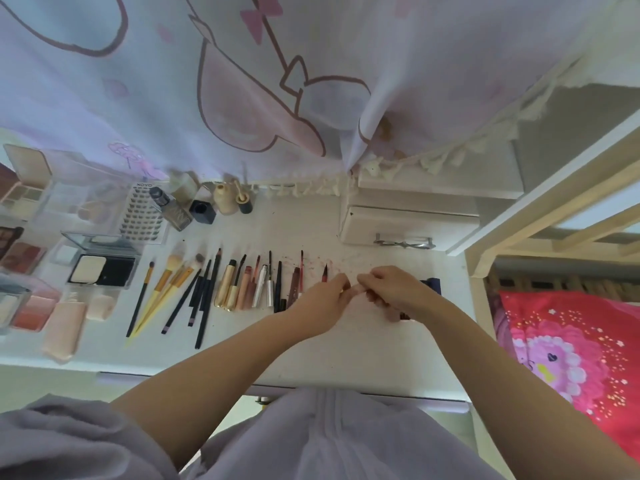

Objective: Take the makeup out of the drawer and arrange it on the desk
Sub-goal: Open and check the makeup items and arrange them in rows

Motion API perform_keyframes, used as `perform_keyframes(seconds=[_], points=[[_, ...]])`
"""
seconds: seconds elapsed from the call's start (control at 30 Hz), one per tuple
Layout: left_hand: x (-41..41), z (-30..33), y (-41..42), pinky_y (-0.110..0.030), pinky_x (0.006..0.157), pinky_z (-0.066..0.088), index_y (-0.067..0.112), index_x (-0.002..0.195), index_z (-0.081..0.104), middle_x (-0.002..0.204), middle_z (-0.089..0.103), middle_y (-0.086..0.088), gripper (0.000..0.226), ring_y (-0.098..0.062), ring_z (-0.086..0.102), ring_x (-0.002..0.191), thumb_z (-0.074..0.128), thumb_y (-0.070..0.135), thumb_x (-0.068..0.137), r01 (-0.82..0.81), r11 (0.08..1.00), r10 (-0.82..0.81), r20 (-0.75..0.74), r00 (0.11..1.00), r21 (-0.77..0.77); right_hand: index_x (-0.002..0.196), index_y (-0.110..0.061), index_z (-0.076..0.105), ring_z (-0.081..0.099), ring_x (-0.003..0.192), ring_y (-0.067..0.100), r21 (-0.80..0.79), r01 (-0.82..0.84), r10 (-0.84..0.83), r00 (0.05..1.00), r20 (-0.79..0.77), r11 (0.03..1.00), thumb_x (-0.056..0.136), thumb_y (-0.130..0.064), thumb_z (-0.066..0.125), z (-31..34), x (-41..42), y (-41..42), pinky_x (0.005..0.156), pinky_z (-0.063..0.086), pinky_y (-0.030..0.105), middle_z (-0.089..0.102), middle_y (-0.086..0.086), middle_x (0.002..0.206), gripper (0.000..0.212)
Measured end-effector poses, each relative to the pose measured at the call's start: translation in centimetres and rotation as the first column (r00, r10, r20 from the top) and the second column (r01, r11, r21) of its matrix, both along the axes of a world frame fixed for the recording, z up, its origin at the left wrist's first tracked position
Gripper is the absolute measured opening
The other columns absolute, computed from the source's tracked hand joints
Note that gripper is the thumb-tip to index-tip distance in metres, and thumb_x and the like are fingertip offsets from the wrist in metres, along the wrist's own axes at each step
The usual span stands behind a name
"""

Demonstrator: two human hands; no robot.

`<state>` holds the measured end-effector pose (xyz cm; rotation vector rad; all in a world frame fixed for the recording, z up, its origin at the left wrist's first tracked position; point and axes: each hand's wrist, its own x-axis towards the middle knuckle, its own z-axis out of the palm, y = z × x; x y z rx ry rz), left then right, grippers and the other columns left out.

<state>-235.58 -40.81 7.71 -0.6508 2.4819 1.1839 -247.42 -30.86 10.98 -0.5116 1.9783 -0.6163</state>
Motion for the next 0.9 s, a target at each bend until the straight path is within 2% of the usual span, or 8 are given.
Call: perform_keyframes(seconds=[0.1, 0.23, 0.3, 0.4, 0.57, 0.7, 0.83, 0.9], points=[[1.2, 1.4, -0.5, -0.030, 0.053, 0.034, 0.009, 0.102, 0.046, 0.068, 0.049, 0.002, 0.044, -0.016, 0.044, 0.058, 0.026, 0.048, 0.098, 0.077, 0.997, -0.077, -0.042, 0.996, -0.021, 0.076, -0.015, 0.054, 0.038, 0.049, 0.008, -0.057, -0.013, 0.017, 0.998, 0.065, 0.998, 0.097, -0.032, 0.046, 1.7, 0.6, 0.5, 0.041, 0.030, 0.016, 0.053, -0.003, 0.064, 0.028], [2.6, 2.6, -0.7, -0.035, 0.069, 0.044, 0.014, 0.110, 0.049, 0.078, 0.054, 0.002, 0.037, -0.020, 0.052, 0.073, 0.028, 0.044, 0.100, 0.228, 0.971, -0.231, -0.034, 0.972, -0.071, 0.076, -0.018, 0.063, 0.033, 0.044, 0.007, -0.051, -0.237, 0.241, 0.963, 0.123, 0.970, 0.098, -0.043, 0.043, 2.9, 1.8, 0.9, 0.046, 0.027, 0.020, 0.048, -0.008, 0.054, 0.039], [3.4, 3.2, -0.4, -0.032, 0.069, 0.040, 0.015, 0.109, 0.051, 0.074, 0.051, 0.007, 0.036, -0.018, 0.051, 0.074, 0.027, 0.040, 0.101, 0.273, 0.960, -0.276, -0.042, 0.960, -0.061, 0.084, -0.014, 0.066, 0.030, 0.046, 0.007, -0.073, -0.286, 0.294, 0.941, 0.166, 0.955, 0.099, -0.042, 0.041, 3.1, 2.3, 1.2, 0.047, 0.027, 0.018, 0.040, -0.009, 0.053, 0.040], [4.1, 4.0, -0.2, -0.028, 0.067, 0.034, 0.015, 0.106, 0.055, 0.069, 0.046, 0.013, 0.035, -0.014, 0.047, 0.071, 0.029, 0.038, 0.102, 0.313, 0.946, -0.319, -0.085, 0.944, -0.081, 0.087, -0.011, 0.066, 0.025, 0.048, 0.007, -0.144, -0.241, 0.271, 0.932, 0.241, 0.960, 0.099, -0.039, 0.041, 2.8, 2.9, 2.0, 0.046, 0.025, 0.016, 0.032, -0.008, 0.054, 0.040], [4.5, 4.3, -0.2, -0.028, 0.067, 0.039, 0.019, 0.100, 0.059, 0.066, 0.048, 0.013, 0.031, -0.002, 0.044, 0.062, 0.035, 0.038, 0.100, 0.346, 0.936, -0.352, -0.111, 0.929, -0.066, 0.078, -0.017, 0.066, 0.022, 0.049, 0.008, -0.233, -0.162, 0.237, 0.908, 0.346, 0.959, 0.098, -0.037, 0.041, 2.3, 3.6, 3.3, 0.046, 0.023, 0.017, 0.030, -0.008, 0.053, 0.039], [4.2, 4.0, -0.5, -0.028, 0.067, 0.040, 0.018, 0.096, 0.057, 0.070, 0.048, 0.012, 0.030, -0.006, 0.044, 0.064, 0.036, 0.039, 0.100, 0.376, 0.926, -0.377, -0.065, 0.924, -0.028, 0.080, -0.016, 0.066, 0.025, 0.050, 0.007, -0.240, -0.157, 0.227, 0.926, 0.301, 0.958, 0.098, -0.037, 0.043, 1.7, 3.1, 4.2, 0.046, 0.025, 0.016, 0.033, -0.007, 0.055, 0.037], [6.0, 2.0, -4.4, -0.018, 0.058, 0.040, 0.020, 0.089, 0.050, 0.075, 0.047, 0.005, 0.024, -0.007, 0.042, 0.059, 0.034, 0.035, 0.101, 0.183, 0.980, -0.187, 0.044, 0.981, 0.075, 0.085, -0.005, 0.056, 0.030, 0.047, 0.006, -0.210, 0.130, -0.066, 0.956, 0.286, 0.969, 0.099, -0.031, 0.044, 1.3, -0.6, 8.0, 0.043, 0.026, 0.015, 0.037, -0.003, 0.060, 0.031], [5.9, 1.5, -5.4, -0.019, 0.057, 0.038, 0.017, 0.096, 0.045, 0.080, 0.045, 0.001, 0.021, -0.009, 0.040, 0.061, 0.030, 0.030, 0.102, 0.034, 0.975, -0.051, 0.071, 0.996, 0.220, 0.092, -0.007, 0.056, 0.042, 0.053, 0.006, -0.210, 0.159, -0.093, 0.951, 0.295, 0.965, 0.099, -0.027, 0.045, 0.5, -1.0, 8.4, 0.048, 0.035, 0.016, 0.046, 0.000, 0.067, 0.024]])
